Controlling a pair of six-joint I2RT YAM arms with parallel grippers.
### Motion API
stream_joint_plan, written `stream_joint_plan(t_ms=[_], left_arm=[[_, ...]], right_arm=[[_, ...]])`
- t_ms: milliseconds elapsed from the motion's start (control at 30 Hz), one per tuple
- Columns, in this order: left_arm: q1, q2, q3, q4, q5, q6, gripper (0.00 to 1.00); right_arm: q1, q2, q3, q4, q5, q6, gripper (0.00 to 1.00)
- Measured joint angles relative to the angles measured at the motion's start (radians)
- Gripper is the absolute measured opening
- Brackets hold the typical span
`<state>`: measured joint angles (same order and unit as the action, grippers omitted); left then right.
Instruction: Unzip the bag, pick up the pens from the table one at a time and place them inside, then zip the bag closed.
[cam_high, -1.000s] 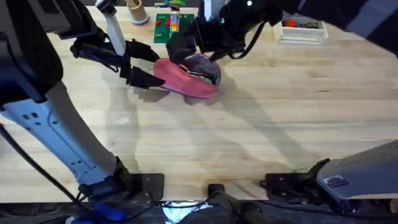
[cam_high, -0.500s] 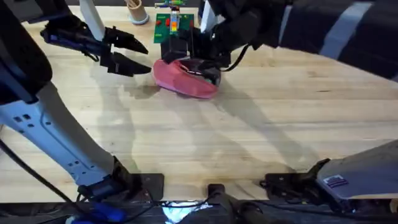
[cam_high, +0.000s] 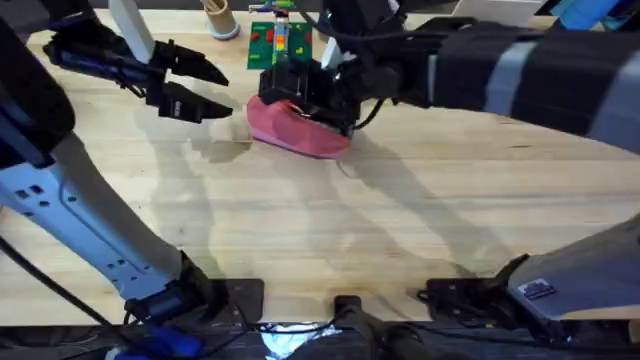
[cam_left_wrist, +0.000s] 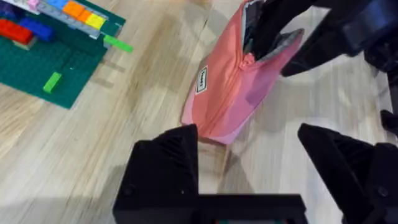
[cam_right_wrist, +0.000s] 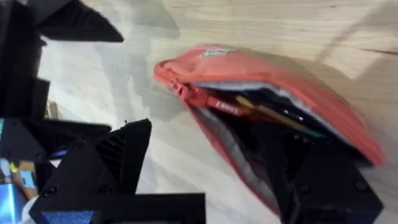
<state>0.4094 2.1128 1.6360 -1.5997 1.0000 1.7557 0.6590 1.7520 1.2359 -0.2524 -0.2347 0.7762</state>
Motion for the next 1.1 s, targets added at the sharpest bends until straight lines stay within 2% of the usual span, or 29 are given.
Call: stream_joint_plan(t_ms=[267, 400, 900, 1100], left_arm=[[0.053, 0.0, 0.0, -0.072, -0.002, 0.089, 0.996], [0.063, 0.0, 0.0, -0.081, -0.002, 0.122, 0.996], [0.064, 0.0, 0.0, -0.084, -0.002, 0.142, 0.995], [0.064, 0.0, 0.0, -0.084, -0.002, 0.146, 0.995]], right_arm=[[0.0, 0.066, -0.005, 0.096, -0.04, 0.035, 0.995], [0.0, 0.068, -0.007, 0.125, -0.045, 0.044, 0.995], [0.0, 0.068, -0.007, 0.283, -0.098, 0.054, 0.995], [0.0, 0.067, -0.007, 0.298, -0.126, 0.024, 0.995]])
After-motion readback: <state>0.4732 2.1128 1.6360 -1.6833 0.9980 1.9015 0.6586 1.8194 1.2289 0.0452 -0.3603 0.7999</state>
